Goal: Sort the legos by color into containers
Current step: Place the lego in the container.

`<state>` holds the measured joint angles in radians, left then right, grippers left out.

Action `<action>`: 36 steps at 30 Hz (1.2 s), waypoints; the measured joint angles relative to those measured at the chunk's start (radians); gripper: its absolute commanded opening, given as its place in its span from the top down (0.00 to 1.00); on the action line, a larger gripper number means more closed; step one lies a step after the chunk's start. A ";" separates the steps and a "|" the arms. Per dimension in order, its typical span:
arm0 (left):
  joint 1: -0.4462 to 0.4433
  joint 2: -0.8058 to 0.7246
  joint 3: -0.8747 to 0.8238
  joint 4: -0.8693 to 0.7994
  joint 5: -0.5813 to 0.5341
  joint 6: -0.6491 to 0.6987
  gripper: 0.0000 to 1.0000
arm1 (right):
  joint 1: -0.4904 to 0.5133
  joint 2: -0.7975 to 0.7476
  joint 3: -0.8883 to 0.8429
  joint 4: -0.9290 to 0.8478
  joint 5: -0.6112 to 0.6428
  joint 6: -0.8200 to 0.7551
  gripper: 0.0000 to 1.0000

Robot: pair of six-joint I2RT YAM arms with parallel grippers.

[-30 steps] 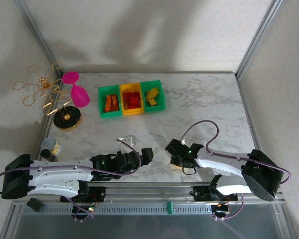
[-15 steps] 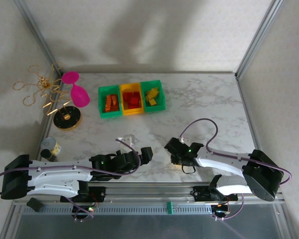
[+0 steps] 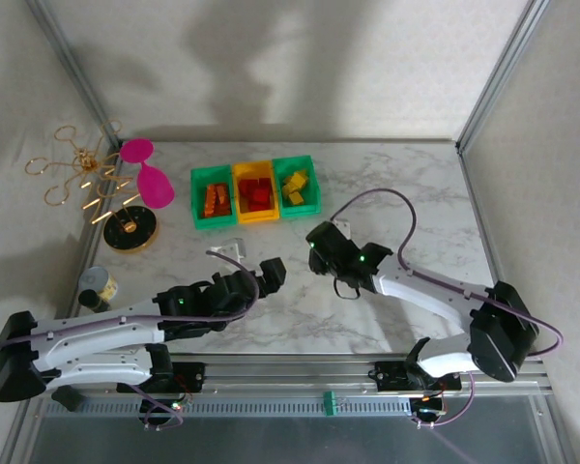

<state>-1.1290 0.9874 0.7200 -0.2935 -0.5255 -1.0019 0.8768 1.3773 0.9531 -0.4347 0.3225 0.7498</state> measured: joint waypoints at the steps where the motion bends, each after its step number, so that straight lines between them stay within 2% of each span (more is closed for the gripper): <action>1: 0.022 -0.009 0.000 -0.002 0.001 0.005 0.00 | -0.015 0.019 0.026 0.016 0.000 -0.022 0.70; 9: 0.169 -0.022 0.039 -0.006 0.013 0.070 0.00 | -0.134 0.218 0.233 0.124 -0.020 -0.167 0.70; 16: 0.334 0.036 0.058 0.030 0.086 0.114 0.00 | -0.214 0.457 0.467 0.190 -0.047 -0.282 0.70; 22: 0.386 0.104 0.095 0.050 0.120 0.147 0.00 | -0.256 0.695 0.723 0.207 -0.058 -0.388 0.69; 25: 0.415 0.112 0.100 0.068 0.135 0.159 0.00 | -0.256 0.805 0.855 0.198 -0.062 -0.430 0.63; 27: 0.428 0.114 0.100 0.078 0.141 0.165 0.00 | -0.256 0.864 0.934 0.183 -0.064 -0.457 0.52; 29: 0.436 0.115 0.100 0.086 0.141 0.167 0.00 | -0.256 0.904 0.996 0.165 -0.064 -0.478 0.45; 33: 0.442 0.115 0.099 0.092 0.141 0.169 0.00 | -0.256 0.900 1.013 0.153 -0.059 -0.505 0.38; 36: 0.444 0.112 0.099 0.092 0.141 0.169 0.00 | -0.256 0.835 0.950 0.162 -0.058 -0.515 0.33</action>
<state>-0.6853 1.0996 0.8192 -0.2020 -0.3843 -0.8330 0.6212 2.2124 1.9034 -0.2729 0.2649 0.2344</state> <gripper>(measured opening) 0.996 0.644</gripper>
